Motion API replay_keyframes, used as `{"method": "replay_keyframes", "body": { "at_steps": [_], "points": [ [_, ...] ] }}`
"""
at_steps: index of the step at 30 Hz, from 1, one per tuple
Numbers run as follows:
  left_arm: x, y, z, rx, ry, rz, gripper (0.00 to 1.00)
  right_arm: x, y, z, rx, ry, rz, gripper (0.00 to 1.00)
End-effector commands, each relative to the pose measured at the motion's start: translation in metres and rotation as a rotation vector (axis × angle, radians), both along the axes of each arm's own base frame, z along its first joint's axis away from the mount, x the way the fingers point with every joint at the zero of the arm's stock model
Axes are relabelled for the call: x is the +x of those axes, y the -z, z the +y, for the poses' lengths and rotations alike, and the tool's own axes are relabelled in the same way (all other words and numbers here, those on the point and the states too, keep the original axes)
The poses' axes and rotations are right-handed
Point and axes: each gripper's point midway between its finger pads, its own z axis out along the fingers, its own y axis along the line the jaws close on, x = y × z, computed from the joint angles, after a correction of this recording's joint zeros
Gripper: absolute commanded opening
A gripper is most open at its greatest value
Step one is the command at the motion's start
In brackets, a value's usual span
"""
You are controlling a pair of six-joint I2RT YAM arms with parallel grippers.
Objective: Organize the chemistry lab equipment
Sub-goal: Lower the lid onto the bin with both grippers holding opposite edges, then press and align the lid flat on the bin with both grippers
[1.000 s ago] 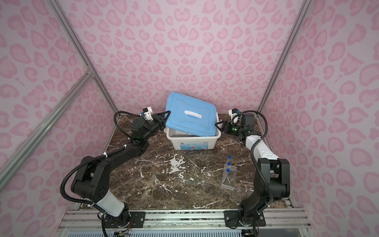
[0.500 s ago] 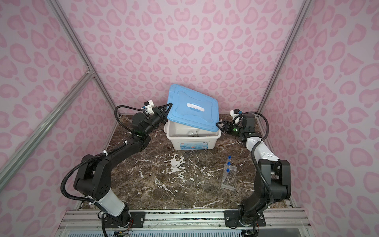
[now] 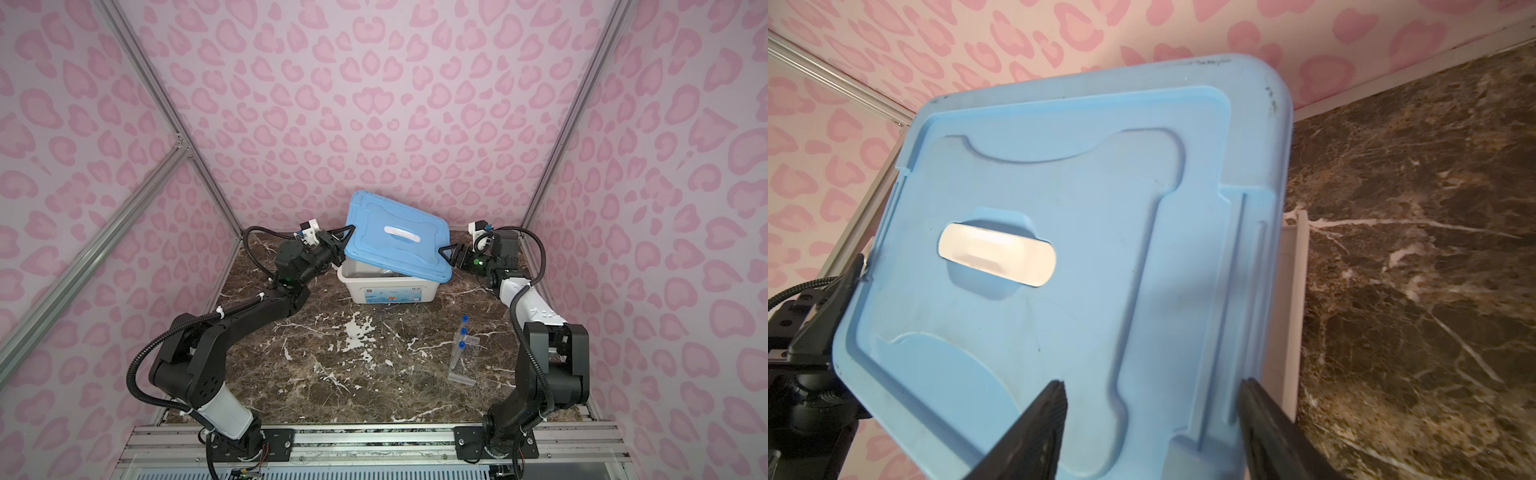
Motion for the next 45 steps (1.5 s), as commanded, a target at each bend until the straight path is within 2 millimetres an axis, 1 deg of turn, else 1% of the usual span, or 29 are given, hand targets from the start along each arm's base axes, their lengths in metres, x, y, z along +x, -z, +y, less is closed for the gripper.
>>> {"method": "replay_keyframes", "body": {
  "at_steps": [1, 4, 7, 10, 18, 22, 26, 29, 38, 45],
  "points": [
    [-0.002, -0.02, 0.011, -0.019, -0.057, -0.081, 0.04, 0.0, 0.01, 0.0, -0.018, -0.005, 0.033, 0.65],
    [-0.001, -0.019, 0.015, -0.025, -0.081, -0.081, 0.04, 0.0, 0.017, -0.004, -0.047, 0.008, 0.054, 0.65],
    [-0.001, -0.025, 0.019, -0.023, -0.104, -0.096, 0.03, 0.0, 0.017, -0.004, -0.046, 0.009, 0.058, 0.64],
    [-0.001, -0.025, 0.022, -0.015, -0.119, -0.098, 0.04, 0.001, 0.015, -0.001, -0.037, -0.003, 0.058, 0.64],
    [-0.007, -0.005, 0.029, 0.009, -0.138, -0.061, 0.04, 0.001, 0.016, 0.01, -0.035, -0.039, 0.065, 0.6],
    [-0.006, 0.006, 0.031, 0.024, -0.143, -0.042, 0.04, 0.001, 0.015, 0.017, -0.036, -0.064, 0.071, 0.57],
    [-0.004, 0.014, 0.031, 0.042, -0.143, -0.022, 0.05, 0.001, 0.018, 0.018, -0.045, -0.069, 0.082, 0.55],
    [-0.002, 0.02, 0.033, 0.065, -0.149, -0.01, 0.06, 0.002, 0.018, 0.018, -0.051, -0.068, 0.087, 0.46],
    [0.002, 0.04, 0.036, 0.123, -0.145, 0.036, 0.1, 0.007, 0.023, 0.017, -0.069, -0.061, 0.111, 0.46],
    [0.011, 0.047, 0.034, 0.16, -0.128, 0.054, 0.14, 0.01, 0.023, 0.016, -0.075, -0.06, 0.115, 0.46]
  ]
}}
